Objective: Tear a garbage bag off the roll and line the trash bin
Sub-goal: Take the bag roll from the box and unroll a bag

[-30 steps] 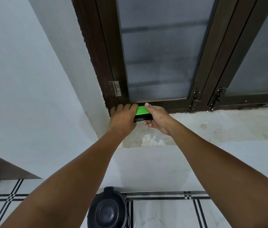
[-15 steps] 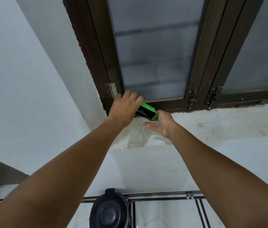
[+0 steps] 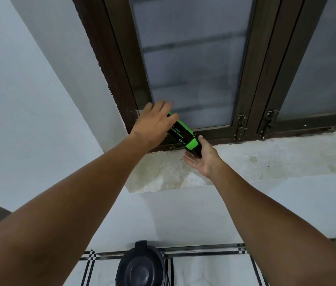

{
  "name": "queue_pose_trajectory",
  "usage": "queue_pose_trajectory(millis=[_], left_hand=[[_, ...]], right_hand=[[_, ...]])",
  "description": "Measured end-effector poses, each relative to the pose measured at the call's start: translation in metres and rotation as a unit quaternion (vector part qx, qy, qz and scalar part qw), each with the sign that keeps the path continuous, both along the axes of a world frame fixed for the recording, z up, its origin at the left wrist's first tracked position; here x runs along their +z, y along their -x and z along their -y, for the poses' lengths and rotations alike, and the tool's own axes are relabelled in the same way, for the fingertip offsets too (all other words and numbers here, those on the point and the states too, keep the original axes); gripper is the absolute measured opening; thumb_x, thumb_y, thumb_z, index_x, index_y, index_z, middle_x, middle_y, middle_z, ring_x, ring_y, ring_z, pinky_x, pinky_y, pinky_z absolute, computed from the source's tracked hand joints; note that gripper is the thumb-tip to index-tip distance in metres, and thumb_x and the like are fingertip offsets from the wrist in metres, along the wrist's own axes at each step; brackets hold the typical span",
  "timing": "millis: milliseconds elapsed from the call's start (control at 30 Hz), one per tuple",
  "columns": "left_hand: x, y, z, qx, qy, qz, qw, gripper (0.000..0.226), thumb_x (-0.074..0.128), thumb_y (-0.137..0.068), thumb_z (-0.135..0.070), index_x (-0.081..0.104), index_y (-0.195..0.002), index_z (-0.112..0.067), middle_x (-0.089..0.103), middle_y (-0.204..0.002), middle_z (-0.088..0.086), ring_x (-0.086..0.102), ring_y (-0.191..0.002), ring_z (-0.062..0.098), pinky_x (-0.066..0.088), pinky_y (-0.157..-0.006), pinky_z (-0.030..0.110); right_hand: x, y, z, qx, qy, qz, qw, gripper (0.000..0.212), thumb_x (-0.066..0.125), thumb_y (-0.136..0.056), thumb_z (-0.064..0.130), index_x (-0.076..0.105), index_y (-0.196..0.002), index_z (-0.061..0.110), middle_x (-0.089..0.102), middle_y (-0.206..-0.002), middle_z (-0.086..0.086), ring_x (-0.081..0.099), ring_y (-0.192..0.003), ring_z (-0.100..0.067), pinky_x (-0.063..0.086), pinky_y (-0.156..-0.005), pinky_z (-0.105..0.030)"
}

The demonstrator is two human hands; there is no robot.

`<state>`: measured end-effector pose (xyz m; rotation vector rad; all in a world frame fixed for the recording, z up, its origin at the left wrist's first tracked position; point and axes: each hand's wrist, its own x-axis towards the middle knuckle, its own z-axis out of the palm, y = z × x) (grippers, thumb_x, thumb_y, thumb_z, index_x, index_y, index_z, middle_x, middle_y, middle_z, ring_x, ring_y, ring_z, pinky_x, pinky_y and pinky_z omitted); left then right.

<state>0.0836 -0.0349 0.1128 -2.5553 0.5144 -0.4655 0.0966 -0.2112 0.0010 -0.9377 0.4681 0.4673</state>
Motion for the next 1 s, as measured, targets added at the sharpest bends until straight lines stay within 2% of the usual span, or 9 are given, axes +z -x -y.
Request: queue_pose_trajectory(millis=[67, 200, 267, 367, 533, 633, 700, 833, 1000], left_hand=[[-0.006, 0.001, -0.008, 0.037, 0.012, -0.027, 0.999, 0.059, 0.073, -0.087, -0.035, 0.050, -0.139, -0.021, 0.052, -0.142, 0.014, 0.047, -0.132, 0.035, 0.044, -0.105, 0.052], [-0.019, 0.001, -0.015, 0.070, 0.012, -0.056, 0.996, 0.060, 0.068, -0.089, -0.049, 0.049, -0.138, -0.021, 0.059, -0.136, 0.010, 0.052, -0.125, 0.033, 0.044, -0.105, 0.051], [-0.025, -0.001, -0.012, 0.083, -0.007, -0.064, 0.995, 0.059, 0.067, -0.089, -0.052, 0.050, -0.136, -0.022, 0.061, -0.134, 0.009, 0.053, -0.125, 0.033, 0.041, -0.106, 0.050], [-0.038, -0.002, -0.008, 0.114, -0.004, -0.093, 0.989, 0.054, 0.068, -0.088, -0.054, 0.054, -0.130, -0.023, 0.066, -0.129, 0.007, 0.056, -0.121, 0.031, 0.042, -0.102, 0.046], [-0.064, 0.003, -0.010, 0.155, 0.004, -0.142, 0.978, 0.048, 0.067, -0.091, -0.046, 0.055, -0.131, -0.022, 0.066, -0.127, 0.006, 0.055, -0.121, 0.031, 0.044, -0.095, 0.042], [-0.080, 0.009, -0.015, 0.185, 0.022, -0.136, 0.973, 0.050, 0.068, -0.092, -0.042, 0.051, -0.134, -0.020, 0.064, -0.127, 0.008, 0.054, -0.118, 0.032, 0.045, -0.091, 0.042], [-0.092, 0.012, -0.013, 0.192, 0.035, -0.120, 0.973, 0.066, 0.071, -0.089, -0.034, 0.042, -0.147, -0.021, 0.060, -0.130, 0.010, 0.051, -0.119, 0.033, 0.045, -0.093, 0.043], [-0.114, 0.018, -0.009, 0.179, 0.034, -0.131, 0.975, 0.082, 0.072, -0.083, -0.016, 0.035, -0.155, -0.021, 0.048, -0.138, 0.014, 0.044, -0.123, 0.034, 0.042, -0.101, 0.045], [-0.124, 0.021, -0.013, 0.156, 0.043, -0.181, 0.970, 0.080, 0.066, -0.086, -0.022, 0.031, -0.159, -0.021, 0.032, -0.161, 0.014, 0.030, -0.145, 0.037, 0.029, -0.116, 0.053]], right_hand=[[-0.004, -0.001, 0.005, 0.010, 0.075, 0.021, 0.997, 0.054, 0.066, -0.093, 0.051, 0.057, -0.128, 0.010, 0.069, -0.116, -0.016, 0.072, -0.096, -0.029, 0.062, -0.064, -0.038], [-0.001, 0.002, 0.016, 0.050, 0.124, 0.027, 0.991, 0.052, 0.068, -0.090, 0.055, 0.062, -0.118, 0.011, 0.071, -0.103, -0.013, 0.066, -0.065, -0.020, 0.053, -0.048, -0.025], [0.001, 0.003, 0.021, 0.061, 0.147, 0.040, 0.986, 0.049, 0.072, -0.089, 0.049, 0.064, -0.117, 0.009, 0.071, -0.099, -0.013, 0.064, -0.061, -0.017, 0.054, -0.050, -0.023], [-0.001, -0.002, 0.026, -0.013, 0.185, 0.056, 0.981, 0.043, 0.080, -0.084, 0.041, 0.065, -0.108, 0.009, 0.072, -0.099, -0.011, 0.068, -0.060, -0.017, 0.062, -0.058, -0.024], [-0.013, -0.006, 0.041, -0.148, 0.340, 0.075, 0.926, 0.039, 0.084, -0.080, 0.040, 0.067, -0.103, 0.013, 0.070, -0.100, -0.007, 0.069, -0.090, -0.023, 0.065, -0.076, -0.040], [-0.017, -0.001, 0.050, -0.191, 0.320, 0.090, 0.924, 0.034, 0.083, -0.082, 0.036, 0.067, -0.100, 0.012, 0.068, -0.098, -0.005, 0.066, -0.087, -0.021, 0.061, -0.062, -0.032], [-0.019, 0.001, 0.050, -0.174, 0.304, 0.103, 0.931, 0.031, 0.081, -0.084, 0.033, 0.066, -0.101, 0.013, 0.068, -0.102, -0.006, 0.066, -0.087, -0.021, 0.055, -0.055, -0.024], [-0.019, 0.004, 0.039, -0.138, 0.268, 0.115, 0.946, 0.026, 0.077, -0.087, 0.025, 0.062, -0.101, 0.010, 0.066, -0.101, -0.010, 0.064, -0.083, -0.023, 0.053, -0.053, -0.023], [-0.014, 0.007, 0.022, -0.102, 0.231, 0.137, 0.958, 0.027, 0.074, -0.086, 0.017, 0.048, -0.080, 0.012, 0.056, -0.095, -0.014, 0.061, -0.079, -0.029, 0.054, -0.058, -0.029]])
